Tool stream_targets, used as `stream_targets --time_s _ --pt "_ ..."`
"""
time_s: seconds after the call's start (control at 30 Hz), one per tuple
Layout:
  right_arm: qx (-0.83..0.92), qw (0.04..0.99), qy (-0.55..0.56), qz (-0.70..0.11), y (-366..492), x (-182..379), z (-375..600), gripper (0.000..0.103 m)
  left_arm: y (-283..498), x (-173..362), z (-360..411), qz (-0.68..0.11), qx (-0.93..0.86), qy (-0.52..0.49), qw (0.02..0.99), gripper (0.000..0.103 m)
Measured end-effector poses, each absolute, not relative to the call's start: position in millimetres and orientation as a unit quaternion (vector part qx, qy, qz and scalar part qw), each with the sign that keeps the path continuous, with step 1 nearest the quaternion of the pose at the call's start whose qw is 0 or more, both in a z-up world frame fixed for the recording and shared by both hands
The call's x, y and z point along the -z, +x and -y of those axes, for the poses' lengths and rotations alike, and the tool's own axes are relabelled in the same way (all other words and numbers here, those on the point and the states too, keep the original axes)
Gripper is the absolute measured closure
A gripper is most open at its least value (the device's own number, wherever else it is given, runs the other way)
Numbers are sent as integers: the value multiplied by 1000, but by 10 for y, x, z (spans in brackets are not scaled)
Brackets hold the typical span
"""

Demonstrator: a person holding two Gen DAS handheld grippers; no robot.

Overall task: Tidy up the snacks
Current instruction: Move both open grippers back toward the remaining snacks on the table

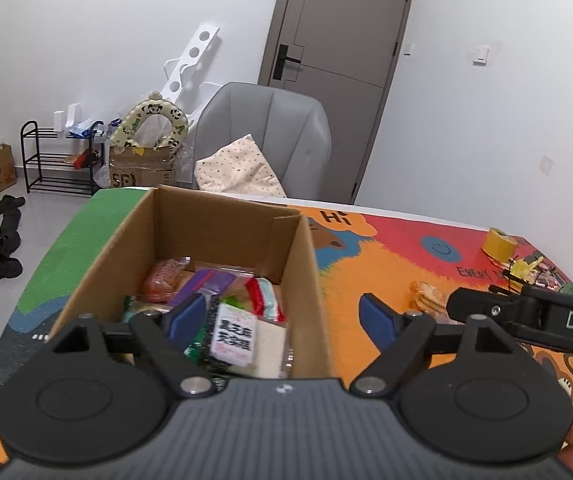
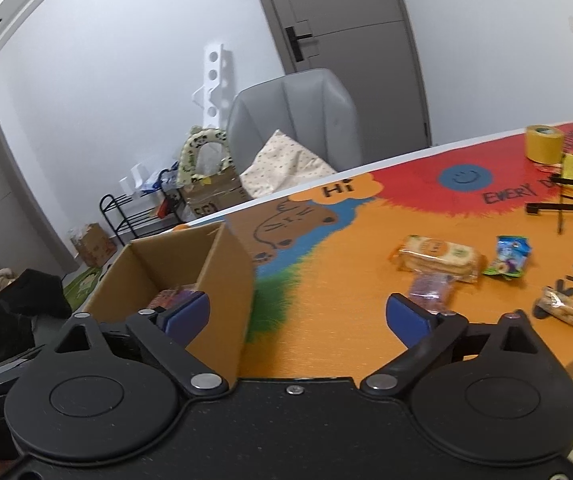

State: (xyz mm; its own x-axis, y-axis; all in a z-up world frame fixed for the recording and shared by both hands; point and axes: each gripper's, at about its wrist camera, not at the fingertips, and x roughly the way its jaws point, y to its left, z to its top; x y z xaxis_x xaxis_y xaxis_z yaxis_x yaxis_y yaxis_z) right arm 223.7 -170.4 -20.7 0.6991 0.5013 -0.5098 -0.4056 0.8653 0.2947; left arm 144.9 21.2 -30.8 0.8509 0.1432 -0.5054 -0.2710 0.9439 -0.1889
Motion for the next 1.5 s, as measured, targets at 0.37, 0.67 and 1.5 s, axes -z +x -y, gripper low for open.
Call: stream_targets --time_s 0.37,0.67,1.5 --pt "-211 924 105 -302 2300 304 2176 0 1553 314 215 -256 -99 -94 957 15" --pt "-177 928 121 -304 2352 405 2526 0 1658 347 566 -251 -85 -63 962 11" --pt "-131 920 160 -332 2633 805 3218 0 2118 633 1120 -294 -35 -36 955 10"
